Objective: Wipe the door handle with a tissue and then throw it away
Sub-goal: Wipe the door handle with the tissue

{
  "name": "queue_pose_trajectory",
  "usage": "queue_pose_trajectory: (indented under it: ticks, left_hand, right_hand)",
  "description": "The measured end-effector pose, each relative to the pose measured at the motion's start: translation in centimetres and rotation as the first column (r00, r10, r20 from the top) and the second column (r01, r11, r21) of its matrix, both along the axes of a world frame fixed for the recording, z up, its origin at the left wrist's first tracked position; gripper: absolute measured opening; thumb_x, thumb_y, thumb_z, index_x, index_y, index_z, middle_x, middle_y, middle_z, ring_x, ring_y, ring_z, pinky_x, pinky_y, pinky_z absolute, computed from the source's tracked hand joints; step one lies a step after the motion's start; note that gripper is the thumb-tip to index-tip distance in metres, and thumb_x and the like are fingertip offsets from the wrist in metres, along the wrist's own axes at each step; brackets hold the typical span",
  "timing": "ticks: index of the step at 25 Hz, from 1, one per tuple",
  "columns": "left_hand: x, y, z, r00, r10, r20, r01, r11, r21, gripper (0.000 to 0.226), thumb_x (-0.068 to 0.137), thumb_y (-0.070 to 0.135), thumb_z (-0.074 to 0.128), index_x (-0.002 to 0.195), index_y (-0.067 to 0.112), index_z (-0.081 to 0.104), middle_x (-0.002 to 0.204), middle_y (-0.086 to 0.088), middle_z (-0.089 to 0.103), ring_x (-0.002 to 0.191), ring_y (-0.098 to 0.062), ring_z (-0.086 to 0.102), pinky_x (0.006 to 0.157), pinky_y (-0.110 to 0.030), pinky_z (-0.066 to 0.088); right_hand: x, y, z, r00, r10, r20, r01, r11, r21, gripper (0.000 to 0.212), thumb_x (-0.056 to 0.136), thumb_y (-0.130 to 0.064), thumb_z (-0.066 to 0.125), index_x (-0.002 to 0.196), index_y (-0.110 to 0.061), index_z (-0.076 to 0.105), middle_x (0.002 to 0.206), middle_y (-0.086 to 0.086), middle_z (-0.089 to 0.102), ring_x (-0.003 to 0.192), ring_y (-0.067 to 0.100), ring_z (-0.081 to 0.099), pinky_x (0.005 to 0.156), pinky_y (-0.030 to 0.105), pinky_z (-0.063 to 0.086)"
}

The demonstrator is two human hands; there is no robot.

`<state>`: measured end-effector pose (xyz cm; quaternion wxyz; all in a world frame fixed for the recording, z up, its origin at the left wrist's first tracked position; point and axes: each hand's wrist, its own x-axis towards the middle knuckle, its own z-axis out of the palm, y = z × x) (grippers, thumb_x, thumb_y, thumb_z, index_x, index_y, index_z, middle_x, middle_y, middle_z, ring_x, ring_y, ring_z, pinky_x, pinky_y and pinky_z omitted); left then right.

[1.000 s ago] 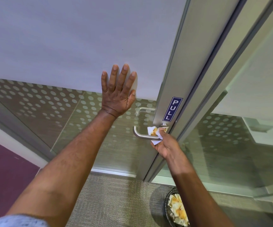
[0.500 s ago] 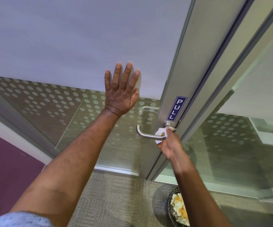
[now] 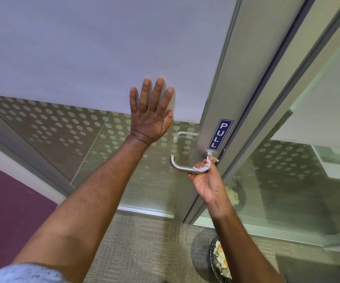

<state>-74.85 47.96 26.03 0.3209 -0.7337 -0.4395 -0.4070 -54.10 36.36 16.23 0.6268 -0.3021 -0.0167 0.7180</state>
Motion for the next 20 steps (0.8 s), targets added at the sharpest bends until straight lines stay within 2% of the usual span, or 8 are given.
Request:
queue_pose_trajectory:
  ticks: [5,7,10,12,14,16,18,20]
  left_hand:
    - [-0.1,0.2,0.0,1.000,0.003,-0.004,-0.003,1.000,0.010,0.076,0.105,0.042,0.034,0.166,0.025,-0.009,0.172,0.001,-0.024,0.160,-0.026,-0.022,0.128,-0.055,-0.009]
    - [-0.1,0.2,-0.1,1.000,0.000,-0.004,0.000,1.000,0.013,0.077,0.104,0.042,0.035,0.166,0.025,-0.009,0.172,0.000,-0.024,0.160,-0.026,-0.022,0.128,-0.054,-0.010]
    - [-0.1,0.2,-0.1,1.000,-0.006,-0.005,0.006,1.000,0.014,0.076,0.105,0.042,0.035,0.166,0.025,-0.008,0.173,0.001,-0.023,0.160,-0.026,-0.021,0.128,-0.054,-0.010]
    - [-0.1,0.2,-0.1,1.000,-0.008,-0.002,0.008,1.000,0.018,0.076,0.105,0.041,0.035,0.166,0.025,-0.008,0.173,0.001,-0.023,0.160,-0.026,-0.020,0.128,-0.054,-0.009]
    - [-0.1,0.3,-0.2,1.000,-0.012,0.002,0.012,1.000,0.022,0.076,0.105,0.041,0.035,0.166,0.025,-0.007,0.173,0.001,-0.022,0.160,-0.026,-0.020,0.128,-0.055,-0.008]
    - [0.0,0.4,-0.2,1.000,-0.015,0.004,0.015,0.999,0.031,0.075,0.105,0.041,0.034,0.166,0.025,-0.006,0.173,0.001,-0.021,0.160,-0.026,-0.019,0.128,-0.055,-0.007]
    - [-0.1,0.4,-0.3,1.000,-0.017,0.006,0.017,0.999,0.040,0.074,0.105,0.041,0.034,0.166,0.025,-0.005,0.174,0.001,-0.020,0.161,-0.026,-0.018,0.128,-0.055,-0.006]
    - [0.0,0.5,-0.3,1.000,-0.018,0.010,0.017,0.999,0.043,0.074,0.105,0.041,0.034,0.166,0.025,-0.004,0.174,0.001,-0.019,0.161,-0.026,-0.017,0.128,-0.056,-0.006]
  right_hand:
    - [-0.7,-0.3,-0.1,0.981,-0.046,-0.191,0.049,0.999,0.014,0.036,0.105,-0.037,0.045,0.075,-0.022,0.055,0.060,-0.009,0.043,0.054,0.008,0.041,0.070,0.026,0.034]
    - [-0.9,-0.3,0.5,0.982,-0.057,-0.178,0.051,0.998,-0.035,0.033,0.101,-0.034,0.047,0.072,-0.022,0.053,0.059,-0.008,0.041,0.053,0.008,0.039,0.071,0.026,0.031]
    - [-1.3,0.4,2.0,0.992,-0.090,0.091,0.106,0.974,-0.198,0.034,0.102,-0.026,0.041,0.070,-0.021,0.049,0.062,-0.003,0.043,0.057,0.013,0.041,0.064,0.029,0.034]
    - [-2.3,0.3,2.7,0.939,-0.155,0.306,0.237,0.939,-0.251,0.034,0.106,-0.019,0.035,0.078,-0.019,0.053,0.072,0.002,0.054,0.063,0.016,0.049,0.060,0.029,0.038]
    - [-3.7,-0.9,2.9,0.795,-0.164,0.585,0.341,0.917,-0.207,0.029,0.109,-0.013,0.035,0.096,-0.020,0.059,0.092,0.003,0.064,0.076,0.014,0.058,0.068,0.027,0.047]
    - [-4.6,-2.4,2.1,0.577,-0.146,0.804,0.332,0.941,-0.067,0.034,0.109,-0.008,0.035,0.134,-0.016,0.057,0.125,0.003,0.062,0.109,0.014,0.061,0.099,0.030,0.050]
    - [-4.4,-3.4,0.7,0.309,-0.108,0.945,0.177,0.983,0.054,0.053,0.107,-0.004,0.035,0.158,-0.017,0.035,0.157,-0.002,0.040,0.143,0.010,0.041,0.120,0.020,0.029]
    - [-3.9,-4.0,-0.1,0.060,-0.083,0.995,0.024,0.996,0.082,0.060,0.107,-0.004,0.035,0.163,-0.022,0.022,0.169,-0.011,0.014,0.155,0.003,0.013,0.123,0.014,0.013]
